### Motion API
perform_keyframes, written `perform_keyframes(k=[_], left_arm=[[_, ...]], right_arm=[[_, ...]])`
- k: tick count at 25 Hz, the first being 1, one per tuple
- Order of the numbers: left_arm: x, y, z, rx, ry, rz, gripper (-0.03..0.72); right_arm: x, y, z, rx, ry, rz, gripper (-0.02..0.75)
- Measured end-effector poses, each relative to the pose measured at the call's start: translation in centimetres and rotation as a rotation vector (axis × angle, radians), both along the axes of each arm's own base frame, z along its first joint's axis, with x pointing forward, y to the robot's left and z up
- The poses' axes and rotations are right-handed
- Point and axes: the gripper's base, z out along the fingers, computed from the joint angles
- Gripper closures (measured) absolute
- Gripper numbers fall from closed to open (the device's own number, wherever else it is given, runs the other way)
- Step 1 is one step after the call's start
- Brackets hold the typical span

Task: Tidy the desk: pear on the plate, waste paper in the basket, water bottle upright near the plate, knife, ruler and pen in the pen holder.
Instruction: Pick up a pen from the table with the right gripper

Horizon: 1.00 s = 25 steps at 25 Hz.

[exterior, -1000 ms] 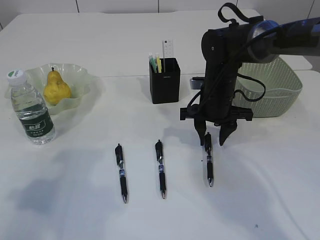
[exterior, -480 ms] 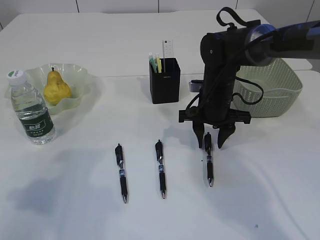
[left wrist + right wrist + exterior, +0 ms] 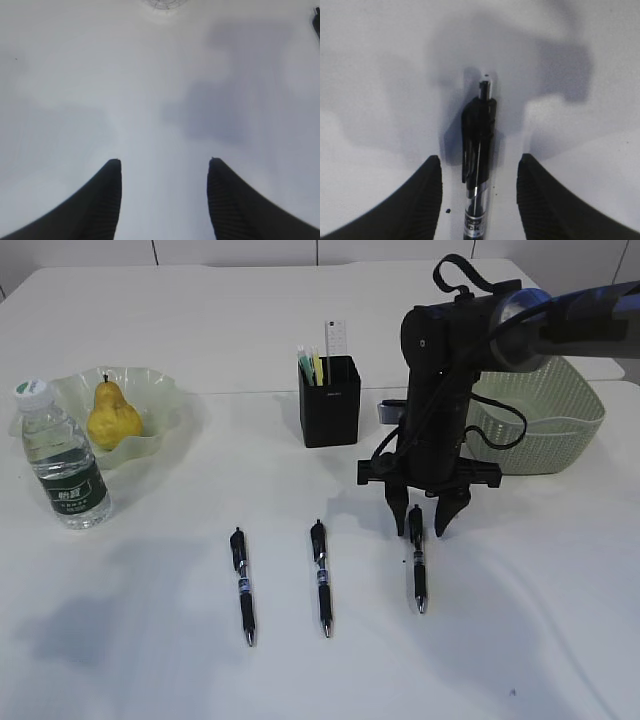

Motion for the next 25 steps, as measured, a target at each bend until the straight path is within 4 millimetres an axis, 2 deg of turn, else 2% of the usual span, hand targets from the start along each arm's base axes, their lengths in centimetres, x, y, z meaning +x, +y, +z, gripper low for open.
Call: perform_keyframes(k=[7,25], left_arm=[[0.00,0.00,0.00,0.000,0.000,0.000,0.304],[0.00,0.00,0.00,0.000,0.000,0.000,0.304]], right_arm=[[0.03,0.03,-0.66,-0.003,0.014,-0.001,0.346],[0.05,-0.03,-0.66,-0.009,0.011,0.002,0.346]])
